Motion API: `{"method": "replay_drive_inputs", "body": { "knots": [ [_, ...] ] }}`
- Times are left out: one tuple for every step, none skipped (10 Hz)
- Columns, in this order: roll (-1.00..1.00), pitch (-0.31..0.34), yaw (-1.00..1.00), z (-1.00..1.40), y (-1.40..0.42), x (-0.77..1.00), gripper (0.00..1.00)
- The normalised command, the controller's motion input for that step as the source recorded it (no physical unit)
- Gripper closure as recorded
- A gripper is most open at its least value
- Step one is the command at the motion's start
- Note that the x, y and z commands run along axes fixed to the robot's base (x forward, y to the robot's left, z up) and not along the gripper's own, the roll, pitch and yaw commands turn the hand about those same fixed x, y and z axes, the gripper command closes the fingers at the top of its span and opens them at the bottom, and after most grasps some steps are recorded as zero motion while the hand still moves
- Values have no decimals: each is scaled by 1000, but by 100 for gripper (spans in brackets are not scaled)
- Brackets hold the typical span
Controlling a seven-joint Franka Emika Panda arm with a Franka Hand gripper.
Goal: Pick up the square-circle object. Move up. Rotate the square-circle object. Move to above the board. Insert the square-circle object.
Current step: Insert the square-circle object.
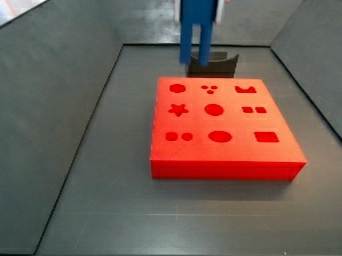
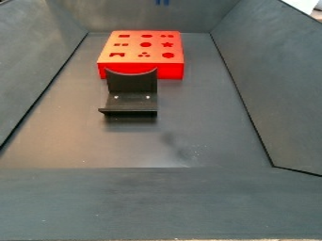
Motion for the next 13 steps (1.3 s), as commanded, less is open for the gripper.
{"method": "replay_drive_inputs", "body": {
  "knots": [
    [104,-156,114,-846,-129,151,100],
    [194,-117,66,-809,-189,109,100],
    [226,-123,80,-774,-260,37,100],
    [231,-129,129,-771,-300,0,100],
    [299,-129,271,-663,-337,-89,100],
    [370,-93,343,-551,-326,-129,100],
    [343,-49,320,-434,-263,-83,100],
    [209,-11,257,-337,-174,-46,100],
    [44,-3,14,-234,-80,-20,100],
    [0,0,0,-174,-29,-57,100],
    [0,0,0,-111,-43,-80,100],
    [0,0,0,-40,-54,-117,100],
    [-17,0,0,-60,-49,-200,100]
  ]
}}
